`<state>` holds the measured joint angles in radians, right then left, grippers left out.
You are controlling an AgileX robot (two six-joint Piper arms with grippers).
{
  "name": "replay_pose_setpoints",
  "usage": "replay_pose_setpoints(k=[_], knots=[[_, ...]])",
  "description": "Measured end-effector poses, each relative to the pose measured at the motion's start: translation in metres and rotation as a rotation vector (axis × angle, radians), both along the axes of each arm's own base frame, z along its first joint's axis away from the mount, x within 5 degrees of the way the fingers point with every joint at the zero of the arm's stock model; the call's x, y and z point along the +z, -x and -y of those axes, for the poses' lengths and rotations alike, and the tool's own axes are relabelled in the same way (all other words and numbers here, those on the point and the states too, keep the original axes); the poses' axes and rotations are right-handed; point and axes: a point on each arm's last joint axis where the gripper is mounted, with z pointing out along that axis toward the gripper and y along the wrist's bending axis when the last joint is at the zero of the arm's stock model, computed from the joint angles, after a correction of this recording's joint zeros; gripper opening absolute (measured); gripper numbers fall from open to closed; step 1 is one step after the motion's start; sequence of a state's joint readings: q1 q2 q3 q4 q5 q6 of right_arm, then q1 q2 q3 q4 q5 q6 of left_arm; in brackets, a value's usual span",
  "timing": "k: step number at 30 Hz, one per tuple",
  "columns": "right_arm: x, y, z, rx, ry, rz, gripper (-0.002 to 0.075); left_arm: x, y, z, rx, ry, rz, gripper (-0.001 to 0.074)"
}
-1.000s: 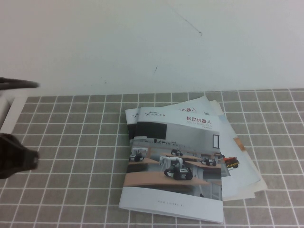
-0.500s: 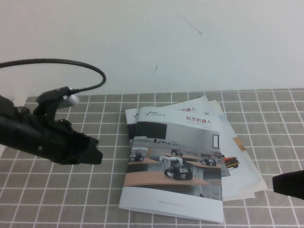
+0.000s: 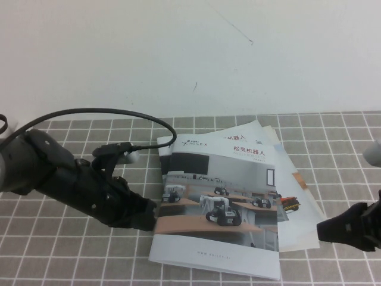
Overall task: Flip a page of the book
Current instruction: Open the closed book
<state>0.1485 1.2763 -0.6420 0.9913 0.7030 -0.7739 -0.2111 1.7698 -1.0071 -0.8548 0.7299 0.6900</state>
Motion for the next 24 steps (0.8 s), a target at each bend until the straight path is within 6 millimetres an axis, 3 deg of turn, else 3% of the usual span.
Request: replay_pose_setpoints(k=[17,24], knots=[[-0.039,-0.032,-0.010,-0.004,-0.088,-0.013,0.0199,-0.039,-0.010,0.003,0.008,-0.007,-0.067,-0.0004],[-0.060,-0.042,-0.012,-0.008,-0.097,-0.036,0.0279,-0.047,-0.012,0.004,0.007,0.006,-0.083,-0.0004]])
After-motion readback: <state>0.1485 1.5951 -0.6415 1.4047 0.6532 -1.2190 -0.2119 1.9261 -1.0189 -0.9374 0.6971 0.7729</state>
